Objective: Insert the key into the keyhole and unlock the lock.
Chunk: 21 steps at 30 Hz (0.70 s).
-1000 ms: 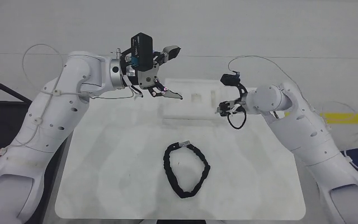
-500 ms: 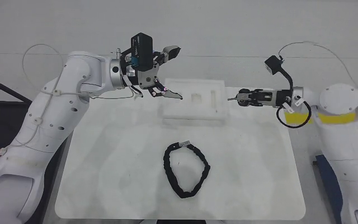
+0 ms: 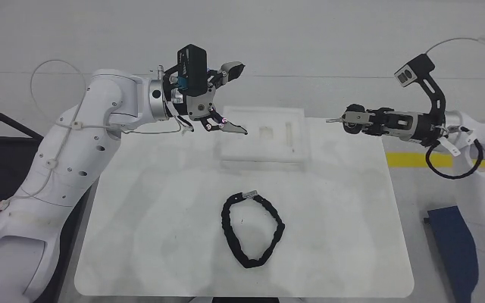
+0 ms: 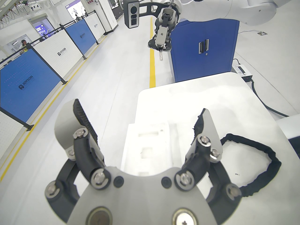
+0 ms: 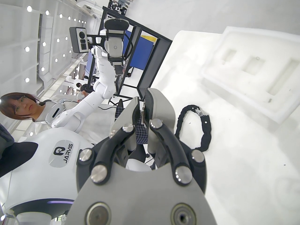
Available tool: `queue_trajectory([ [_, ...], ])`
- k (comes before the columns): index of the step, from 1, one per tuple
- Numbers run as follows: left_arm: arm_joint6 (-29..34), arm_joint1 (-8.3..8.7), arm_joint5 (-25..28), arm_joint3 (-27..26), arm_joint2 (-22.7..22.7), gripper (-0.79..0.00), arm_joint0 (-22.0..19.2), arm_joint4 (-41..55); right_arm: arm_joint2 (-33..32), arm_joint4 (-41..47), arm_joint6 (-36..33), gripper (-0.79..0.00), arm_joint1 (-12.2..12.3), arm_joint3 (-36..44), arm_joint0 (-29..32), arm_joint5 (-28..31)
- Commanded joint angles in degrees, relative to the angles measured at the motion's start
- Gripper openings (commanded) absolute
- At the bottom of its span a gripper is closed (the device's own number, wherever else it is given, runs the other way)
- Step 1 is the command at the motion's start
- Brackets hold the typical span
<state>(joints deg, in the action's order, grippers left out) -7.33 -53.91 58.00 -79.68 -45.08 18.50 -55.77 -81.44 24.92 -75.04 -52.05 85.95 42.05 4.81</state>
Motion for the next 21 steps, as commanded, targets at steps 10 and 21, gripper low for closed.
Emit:
queue_trajectory([
  [10,0.0,0.0,0.0,0.0,0.0,0.0,0.0,0.0,0.0,-0.04,0.01,-0.785,0.0,-0.02,-0.01,-0.03],
  [21,1.19,0.05,-1.85,-0.5,-0.27,0.0,1.49,0.24,0.0,-0.04,0.01,-0.785,0.0,-0.02,-0.01,-0.03],
])
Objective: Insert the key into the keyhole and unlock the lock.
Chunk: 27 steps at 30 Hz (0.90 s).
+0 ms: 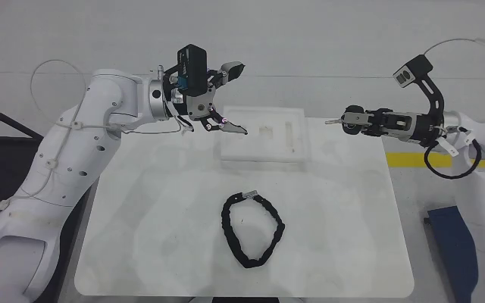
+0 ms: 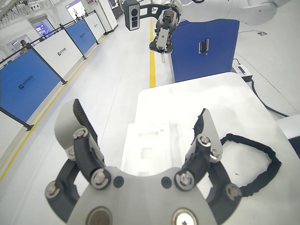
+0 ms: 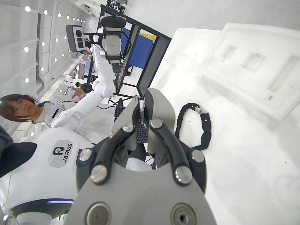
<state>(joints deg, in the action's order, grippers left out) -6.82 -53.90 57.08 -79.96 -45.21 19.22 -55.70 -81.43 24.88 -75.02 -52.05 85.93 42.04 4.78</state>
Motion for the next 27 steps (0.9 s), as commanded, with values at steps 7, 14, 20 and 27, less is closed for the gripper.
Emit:
queue_trajectory([
  [7,-0.05,-0.12,-4.04,-0.42,0.02,0.0,6.3,-0.84,0.0,0.0,0.0,-0.785,0.0,0.0,0.0,0.0],
  [14,-4.8,-0.45,-6.66,0.98,1.45,0.0,13.01,-7.57,0.0,0.0,0.0,-0.785,0.0,0.0,0.0,0.0],
  [20,-7.85,-0.35,-6.88,1.63,1.88,0.0,17.36,-13.53,0.0,0.0,0.0,-0.785,0.0,0.0,0.0,0.0],
  [27,-9.98,-0.5,-5.39,3.56,2.86,0.0,21.41,-16.69,0.0,0.0,0.0,-0.785,0.0,0.0,0.0,0.0],
])
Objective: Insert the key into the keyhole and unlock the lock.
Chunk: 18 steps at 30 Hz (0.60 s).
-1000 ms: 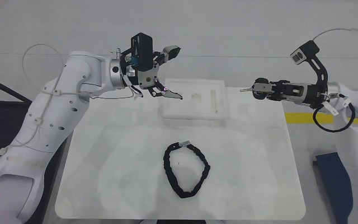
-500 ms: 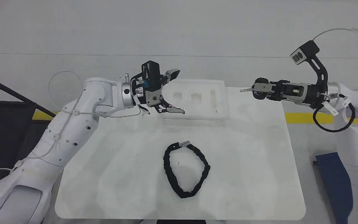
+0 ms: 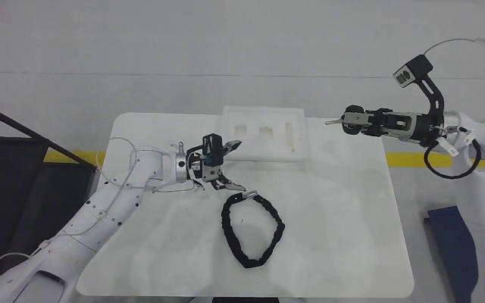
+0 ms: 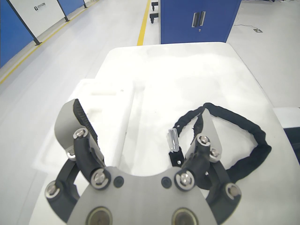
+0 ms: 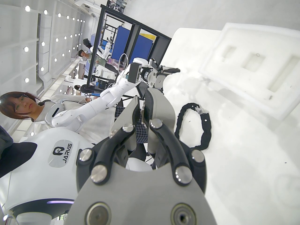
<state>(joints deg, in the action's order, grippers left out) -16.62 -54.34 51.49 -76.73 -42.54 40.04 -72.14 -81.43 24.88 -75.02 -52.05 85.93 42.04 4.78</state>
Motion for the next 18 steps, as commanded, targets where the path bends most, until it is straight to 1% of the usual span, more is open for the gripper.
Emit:
queue_trajectory([
  [1,-0.32,-0.13,0.43,0.69,0.41,0.0,1.05,-0.58,0.0,0.0,0.0,-0.785,0.0,0.0,0.0,0.0],
  [4,-0.85,-0.47,0.83,2.28,1.12,0.0,2.2,-0.93,0.0,0.0,0.0,-0.785,0.0,0.0,0.0,0.0],
  [10,-1.13,-1.52,2.19,4.94,3.4,0.0,2.14,-5.26,0.0,0.0,0.0,-0.785,0.0,0.0,0.0,0.0],
  [13,-2.78,-2.1,1.86,6.34,4.22,0.0,2.5,-6.12,0.0,0.0,0.0,-0.785,0.0,0.0,0.0,0.0],
  [18,-3.8,-2.9,0.81,8.04,5.26,0.0,2.84,-8.17,0.0,0.0,0.0,-0.785,0.0,0.0,0.0,0.0],
])
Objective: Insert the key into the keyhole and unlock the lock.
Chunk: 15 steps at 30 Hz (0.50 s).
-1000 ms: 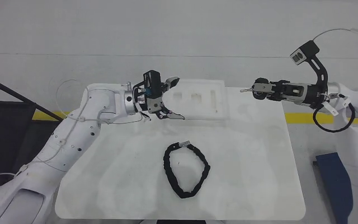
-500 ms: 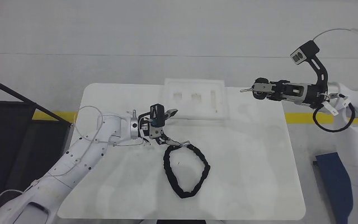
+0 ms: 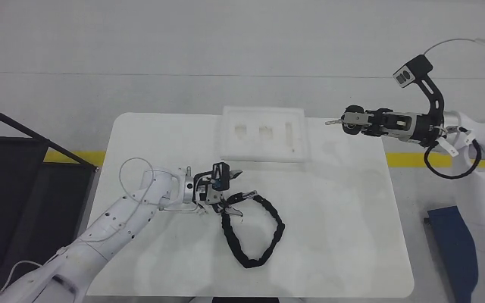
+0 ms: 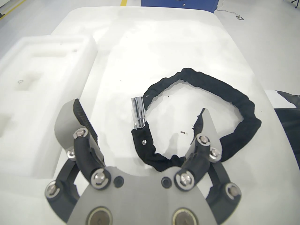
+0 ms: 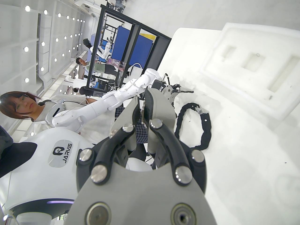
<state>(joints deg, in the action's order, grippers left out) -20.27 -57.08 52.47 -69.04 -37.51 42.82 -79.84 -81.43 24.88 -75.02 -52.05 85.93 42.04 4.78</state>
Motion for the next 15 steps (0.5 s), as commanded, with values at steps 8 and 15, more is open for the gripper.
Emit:
queue_trajectory([
  [8,-1.2,-0.62,0.44,1.8,0.76,0.0,0.39,-0.47,0.0,0.0,0.0,-0.785,0.0,0.0,0.0,0.0],
  [15,-1.2,-0.62,0.44,1.8,0.76,0.0,0.39,-0.47,0.0,0.0,0.0,-0.785,0.0,0.0,0.0,0.0],
])
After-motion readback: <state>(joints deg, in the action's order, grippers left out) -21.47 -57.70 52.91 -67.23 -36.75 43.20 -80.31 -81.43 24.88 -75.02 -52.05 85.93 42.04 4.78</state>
